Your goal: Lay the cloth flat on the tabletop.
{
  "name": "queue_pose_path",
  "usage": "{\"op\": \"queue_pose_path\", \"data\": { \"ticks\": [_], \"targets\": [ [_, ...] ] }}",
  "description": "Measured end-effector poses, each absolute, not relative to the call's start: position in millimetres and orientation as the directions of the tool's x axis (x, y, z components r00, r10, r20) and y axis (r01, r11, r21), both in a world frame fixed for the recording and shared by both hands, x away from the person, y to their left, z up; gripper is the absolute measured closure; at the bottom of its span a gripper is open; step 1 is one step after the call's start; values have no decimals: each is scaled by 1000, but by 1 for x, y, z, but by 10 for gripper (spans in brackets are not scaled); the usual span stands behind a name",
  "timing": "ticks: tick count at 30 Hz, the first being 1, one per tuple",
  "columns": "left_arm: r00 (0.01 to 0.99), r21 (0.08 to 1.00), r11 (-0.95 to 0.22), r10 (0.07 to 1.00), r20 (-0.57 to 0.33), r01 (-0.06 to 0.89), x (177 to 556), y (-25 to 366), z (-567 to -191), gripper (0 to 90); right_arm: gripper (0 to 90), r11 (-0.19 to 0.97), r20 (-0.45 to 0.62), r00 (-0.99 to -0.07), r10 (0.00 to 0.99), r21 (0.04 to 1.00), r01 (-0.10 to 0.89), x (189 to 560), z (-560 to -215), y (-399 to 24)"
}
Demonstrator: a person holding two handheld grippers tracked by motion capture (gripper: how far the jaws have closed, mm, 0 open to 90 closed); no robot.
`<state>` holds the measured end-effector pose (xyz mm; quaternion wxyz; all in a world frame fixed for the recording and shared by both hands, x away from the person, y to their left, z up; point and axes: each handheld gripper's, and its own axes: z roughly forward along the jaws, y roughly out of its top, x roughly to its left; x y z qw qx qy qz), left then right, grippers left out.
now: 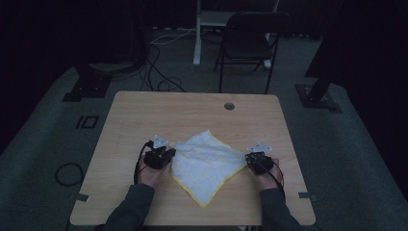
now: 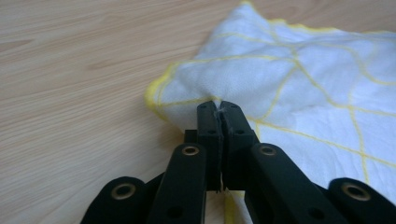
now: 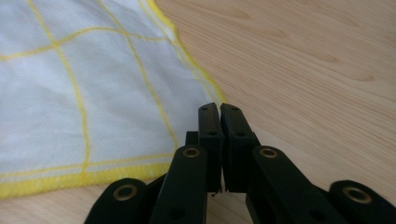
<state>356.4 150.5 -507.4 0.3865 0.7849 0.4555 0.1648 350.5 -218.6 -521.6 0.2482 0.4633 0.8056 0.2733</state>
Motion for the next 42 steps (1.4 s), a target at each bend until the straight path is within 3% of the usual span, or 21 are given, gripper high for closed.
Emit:
{"op": "queue_pose_path", "data": {
  "ticks": [7,9,14,17,23,25,28,29,36,42],
  "targets": [
    [508,756,-283,858,-77,590,355,156,-507,818,874,389,-167,-379,910,661,642,354,-524,-227],
    [512,748,-291,856,-75,597,354,157,-509,809,829,378,-165,-368,915,671,638,353,-522,-228],
    [551,731,-290,822,-140,618,347,151,-518,714,742,407,-171,-414,894,697,590,347,-517,-219],
    [551,737,-248,811,-197,629,344,154,-519,670,728,419,-170,-435,884,699,580,346,-517,-216],
    [561,727,-257,801,-207,636,347,148,-521,613,724,420,-158,-448,880,698,580,346,-519,-216],
    [569,718,-275,797,-201,639,349,142,-522,630,724,423,-154,-455,877,698,578,345,-519,-215],
    [575,721,-295,799,-174,627,351,133,-515,858,729,417,-144,-457,878,701,579,345,-519,-214],
    [579,729,-297,798,-165,617,352,130,-510,872,731,419,-146,-459,876,701,577,346,-519,-214],
    [639,780,-339,763,-99,525,356,91,-478,881,741,414,-137,-460,877,702,579,346,-520,-215],
    [721,763,-435,690,-58,478,360,44,-478,881,750,415,-137,-462,876,702,579,346,-520,-215]
  ]
}}
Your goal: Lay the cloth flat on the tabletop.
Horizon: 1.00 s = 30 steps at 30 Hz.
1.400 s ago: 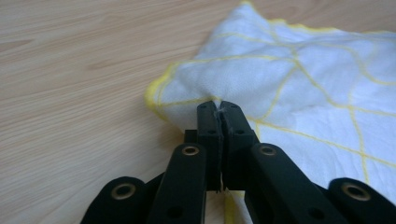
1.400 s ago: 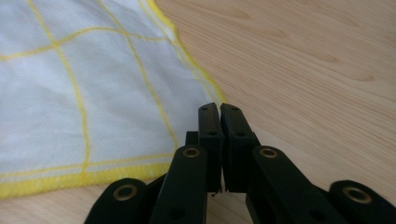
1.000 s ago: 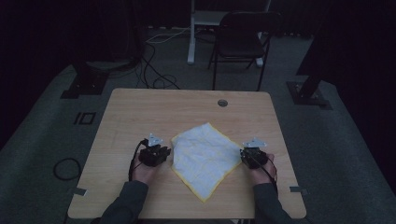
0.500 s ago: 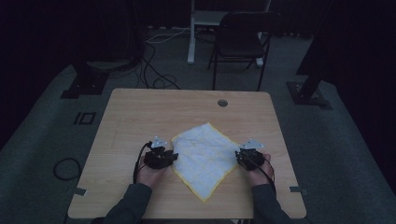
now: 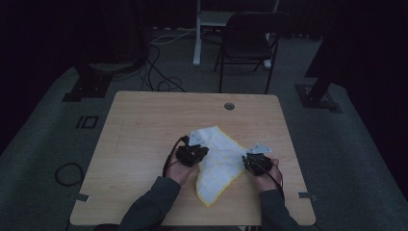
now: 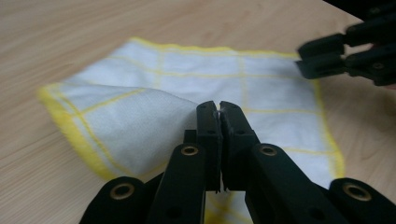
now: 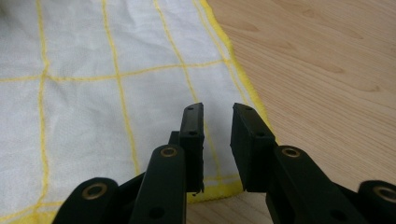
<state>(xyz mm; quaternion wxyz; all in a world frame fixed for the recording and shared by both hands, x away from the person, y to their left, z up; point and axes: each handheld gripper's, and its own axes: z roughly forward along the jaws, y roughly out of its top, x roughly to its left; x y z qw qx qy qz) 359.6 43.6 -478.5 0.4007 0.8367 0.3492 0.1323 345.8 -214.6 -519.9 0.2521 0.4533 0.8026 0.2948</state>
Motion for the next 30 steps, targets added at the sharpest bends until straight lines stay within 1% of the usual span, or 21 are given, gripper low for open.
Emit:
{"op": "queue_pose_path", "data": {
  "ticks": [5,6,8,9,12,15,17,19,22,26,30],
  "targets": [
    [766,748,-473,639,-74,466,361,18,-491,874,755,414,-135,-462,877,701,581,346,-520,-215],
    [780,744,-478,619,-92,467,362,13,-495,857,755,414,-135,-463,876,700,581,346,-520,-215],
    [791,748,-479,604,-99,460,362,11,-496,779,755,416,-135,-464,875,699,581,346,-521,-215],
    [804,772,-467,587,-94,431,358,11,-494,731,755,414,-134,-462,877,700,582,345,-520,-215],
    [789,802,-430,608,-81,414,356,20,-486,721,755,405,-129,-455,881,703,585,345,-520,-217],
    [757,808,-411,650,-66,422,358,32,-481,720,754,403,-128,-454,882,704,584,345,-521,-219],
    [747,801,-418,662,-53,427,361,38,-480,711,753,404,-129,-454,882,704,584,345,-521,-219],
    [733,794,-421,678,-44,438,363,40,-483,696,752,404,-130,-453,882,703,585,345,-521,-218],
    [724,787,-410,687,-66,461,367,42,-491,669,752,407,-131,-457,880,702,584,345,-522,-217],
    [731,763,-433,678,-76,481,373,41,-503,612,750,403,-128,-453,882,701,588,346,-523,-218],
    [718,745,-432,690,-89,508,377,42,-514,591,744,400,-126,-450,884,702,589,346,-524,-220]
  ]
}}
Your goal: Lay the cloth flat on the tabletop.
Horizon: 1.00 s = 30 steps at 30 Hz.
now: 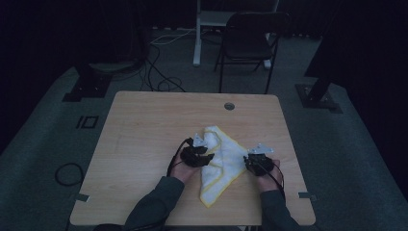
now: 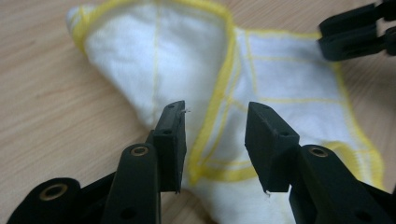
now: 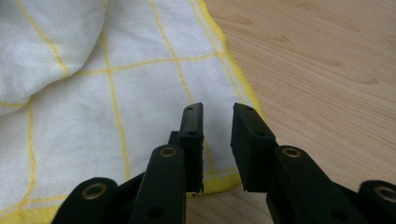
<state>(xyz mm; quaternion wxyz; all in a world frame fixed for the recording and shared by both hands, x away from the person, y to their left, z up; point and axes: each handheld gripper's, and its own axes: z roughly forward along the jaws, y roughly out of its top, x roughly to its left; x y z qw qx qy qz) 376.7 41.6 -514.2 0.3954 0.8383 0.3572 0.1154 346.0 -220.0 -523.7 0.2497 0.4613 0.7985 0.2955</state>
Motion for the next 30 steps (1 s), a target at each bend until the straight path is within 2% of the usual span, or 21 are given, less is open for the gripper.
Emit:
{"op": "queue_pose_path", "data": {
  "ticks": [1,2,5,6,15,24,29,30],
  "targets": [
    [716,741,-434,692,-90,512,377,42,-515,593,743,401,-126,-452,883,703,587,346,-524,-220],
    [716,735,-441,693,-87,516,377,44,-516,633,741,401,-126,-452,883,703,588,346,-524,-221],
    [705,732,-435,704,-87,525,375,49,-514,866,737,400,-124,-452,883,703,588,347,-525,-221],
    [702,736,-425,706,-95,527,373,52,-512,882,735,399,-123,-452,884,703,588,347,-525,-221],
    [635,738,-365,764,-111,568,360,104,-505,895,705,394,-116,-455,883,710,584,351,-528,-222],
    [500,660,-304,857,-125,687,355,175,-523,893,692,398,-100,-465,880,691,603,358,-534,-221],
    [455,646,-275,881,-126,712,362,192,-529,892,717,398,-89,-470,878,680,615,358,-535,-221],
    [451,646,-276,885,-119,712,364,194,-529,893,747,393,-78,-470,879,675,624,357,-535,-222]
  ]
}}
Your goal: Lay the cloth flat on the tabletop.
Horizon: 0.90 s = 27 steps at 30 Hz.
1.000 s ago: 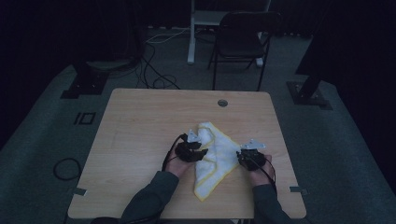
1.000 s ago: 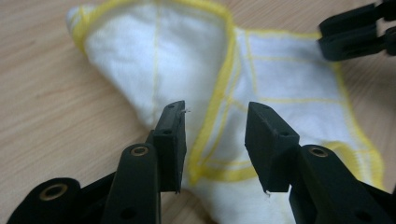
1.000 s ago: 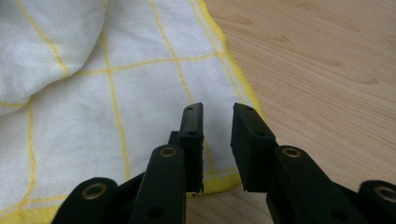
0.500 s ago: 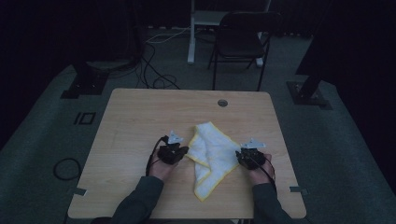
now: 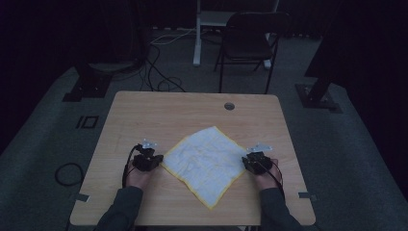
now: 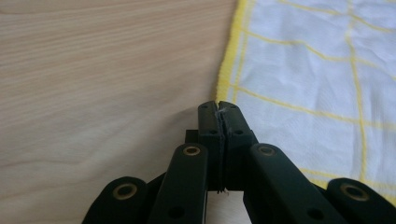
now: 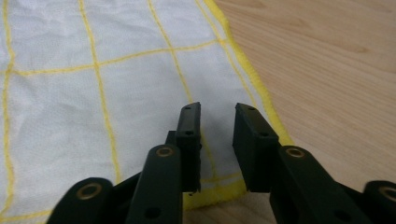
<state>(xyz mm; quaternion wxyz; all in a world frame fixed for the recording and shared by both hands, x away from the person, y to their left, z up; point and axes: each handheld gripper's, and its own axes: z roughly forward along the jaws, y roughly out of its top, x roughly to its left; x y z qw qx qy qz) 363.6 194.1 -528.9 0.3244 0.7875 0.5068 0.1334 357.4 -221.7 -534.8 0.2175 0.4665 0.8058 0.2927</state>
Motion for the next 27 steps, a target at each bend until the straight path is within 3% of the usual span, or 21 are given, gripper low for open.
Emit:
{"op": "queue_pose_path", "data": {
  "ticks": [6,12,20,27],
  "targets": [
    [417,647,-283,907,-58,708,378,192,-528,884,821,414,-64,-494,867,645,642,351,-532,-218],
    [375,702,-262,927,-7,662,374,174,-512,739,782,442,-78,-520,850,643,626,350,-529,-214],
    [632,743,-392,773,-54,542,352,82,-503,711,749,428,-91,-522,848,699,573,356,-522,-206],
    [729,732,-464,682,-65,499,352,14,-512,706,744,409,-89,-513,854,724,556,362,-519,-204]
  ]
}}
